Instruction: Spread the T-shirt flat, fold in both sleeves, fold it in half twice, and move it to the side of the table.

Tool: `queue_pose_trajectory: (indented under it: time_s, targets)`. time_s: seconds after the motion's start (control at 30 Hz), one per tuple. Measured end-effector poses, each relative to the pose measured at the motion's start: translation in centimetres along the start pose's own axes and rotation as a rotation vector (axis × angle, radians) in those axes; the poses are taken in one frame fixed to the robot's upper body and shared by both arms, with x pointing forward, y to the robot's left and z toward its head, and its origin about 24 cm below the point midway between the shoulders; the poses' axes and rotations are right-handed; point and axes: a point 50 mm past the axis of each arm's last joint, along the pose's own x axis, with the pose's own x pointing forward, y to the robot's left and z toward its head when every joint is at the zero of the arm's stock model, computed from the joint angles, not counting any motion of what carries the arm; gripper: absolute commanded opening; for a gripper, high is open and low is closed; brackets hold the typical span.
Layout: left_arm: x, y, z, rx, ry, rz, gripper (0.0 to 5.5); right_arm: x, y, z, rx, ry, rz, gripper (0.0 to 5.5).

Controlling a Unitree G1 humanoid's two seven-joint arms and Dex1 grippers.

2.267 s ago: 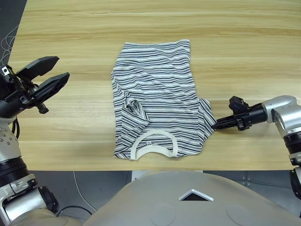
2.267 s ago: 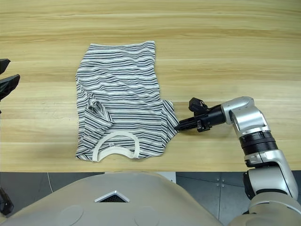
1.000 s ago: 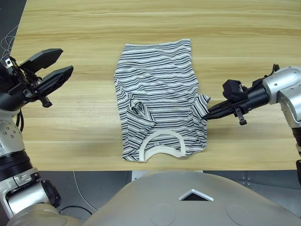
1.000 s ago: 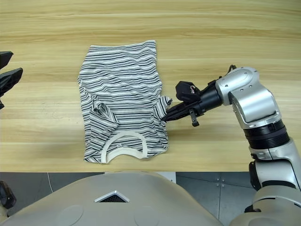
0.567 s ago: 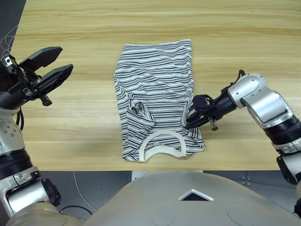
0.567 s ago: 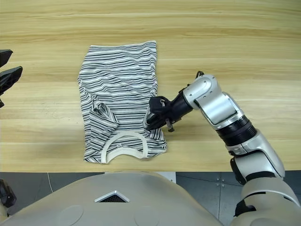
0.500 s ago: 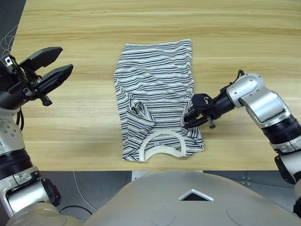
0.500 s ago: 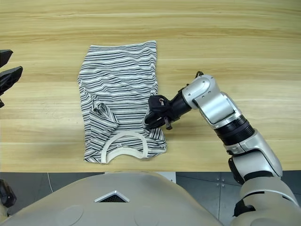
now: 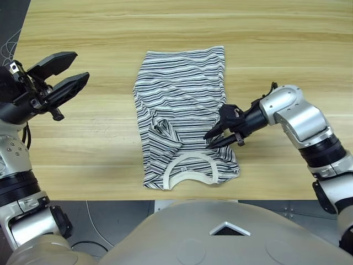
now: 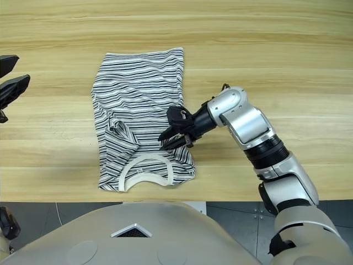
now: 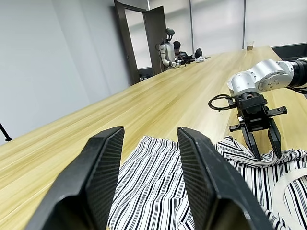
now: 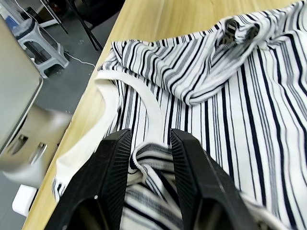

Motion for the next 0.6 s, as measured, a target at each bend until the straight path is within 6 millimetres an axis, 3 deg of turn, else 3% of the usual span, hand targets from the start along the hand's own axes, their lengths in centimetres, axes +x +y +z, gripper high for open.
queue_pose_trajectory:
  time_s: [0.4,0.6]
  targets:
    - [0.1,0.1,-0.5,-0.011,-0.01,0.006,2.09,1.8,-1.0,-0.1,0.035,-0.154,0.001,1.51]
    - [0.3,0.0,-0.8,-0.008,-0.024,0.006,2.09,-1.9,-0.6,3.1,0.093,-0.548,0.076,1.51]
